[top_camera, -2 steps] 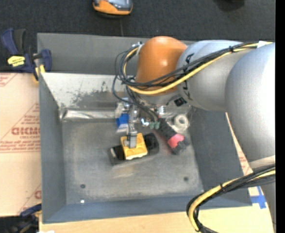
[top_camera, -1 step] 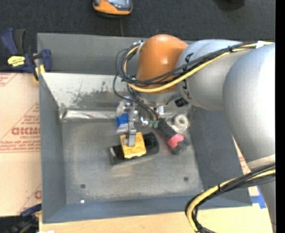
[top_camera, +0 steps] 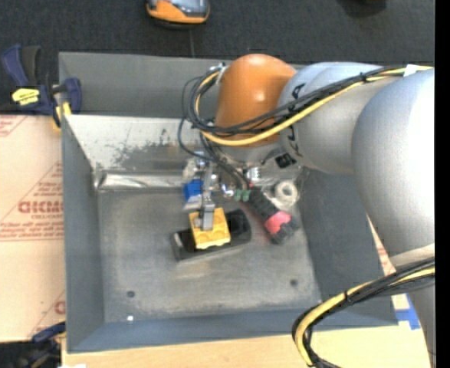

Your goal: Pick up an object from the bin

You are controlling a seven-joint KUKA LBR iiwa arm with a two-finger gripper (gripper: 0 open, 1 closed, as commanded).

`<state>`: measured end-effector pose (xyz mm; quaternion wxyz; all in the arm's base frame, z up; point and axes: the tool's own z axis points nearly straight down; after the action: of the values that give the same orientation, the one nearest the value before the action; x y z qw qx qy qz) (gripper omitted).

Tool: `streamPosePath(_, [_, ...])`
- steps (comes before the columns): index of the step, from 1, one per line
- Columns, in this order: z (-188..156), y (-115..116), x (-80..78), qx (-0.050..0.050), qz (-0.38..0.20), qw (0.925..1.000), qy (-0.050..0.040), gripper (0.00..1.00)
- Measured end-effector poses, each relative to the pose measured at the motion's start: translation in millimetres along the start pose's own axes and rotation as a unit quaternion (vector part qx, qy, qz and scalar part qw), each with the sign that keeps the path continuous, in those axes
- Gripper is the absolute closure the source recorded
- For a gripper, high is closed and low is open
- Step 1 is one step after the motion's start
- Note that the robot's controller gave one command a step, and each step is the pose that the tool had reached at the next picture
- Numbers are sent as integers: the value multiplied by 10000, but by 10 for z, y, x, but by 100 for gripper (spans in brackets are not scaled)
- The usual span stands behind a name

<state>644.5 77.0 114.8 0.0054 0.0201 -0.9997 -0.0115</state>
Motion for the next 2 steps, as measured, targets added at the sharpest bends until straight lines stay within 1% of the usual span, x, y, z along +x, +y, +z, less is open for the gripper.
streamPosePath(2, [-1,0,-3,-3,10,10000,-7,0])
